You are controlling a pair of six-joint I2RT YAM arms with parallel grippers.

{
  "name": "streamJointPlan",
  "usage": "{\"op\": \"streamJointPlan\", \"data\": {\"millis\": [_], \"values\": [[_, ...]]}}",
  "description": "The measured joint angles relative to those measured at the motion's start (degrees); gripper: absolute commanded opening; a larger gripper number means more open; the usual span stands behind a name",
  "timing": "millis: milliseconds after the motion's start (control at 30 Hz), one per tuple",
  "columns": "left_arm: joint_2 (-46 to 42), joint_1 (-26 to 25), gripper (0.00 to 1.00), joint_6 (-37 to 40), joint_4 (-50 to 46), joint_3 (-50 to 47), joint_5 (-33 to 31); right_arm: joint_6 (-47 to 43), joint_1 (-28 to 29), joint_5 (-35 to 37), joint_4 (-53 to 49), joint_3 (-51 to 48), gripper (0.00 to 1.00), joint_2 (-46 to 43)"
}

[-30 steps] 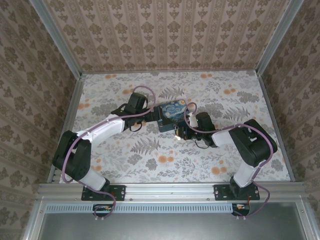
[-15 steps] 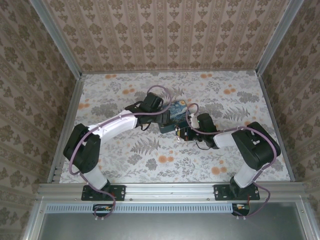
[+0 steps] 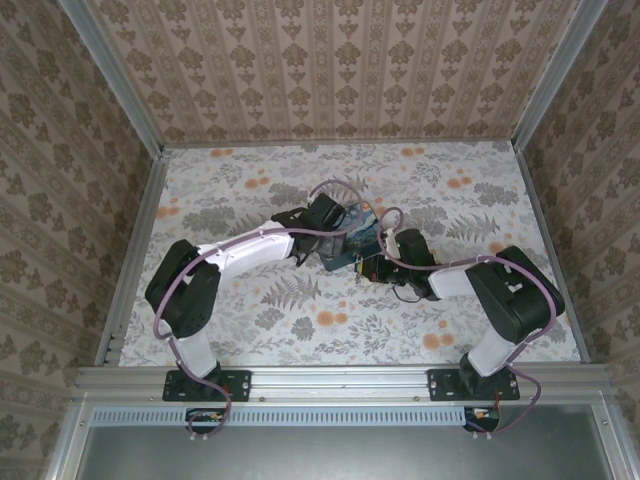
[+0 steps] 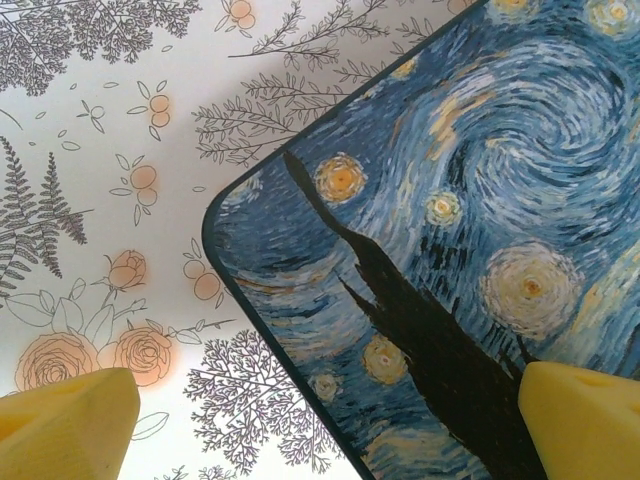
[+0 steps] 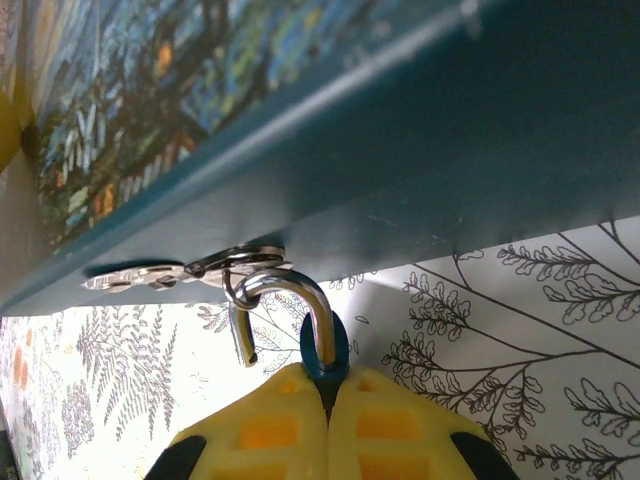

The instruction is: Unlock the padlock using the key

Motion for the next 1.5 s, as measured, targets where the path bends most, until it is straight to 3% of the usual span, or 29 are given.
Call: {"op": "streamJointPlan", "data": {"millis": [1500], "values": [[1.7,-3.1,1.0,-0.2,3.0,0.2,-1.6,19.5,-0.7,6.5,2.8,-3.4,0.0,-4.2]]}}
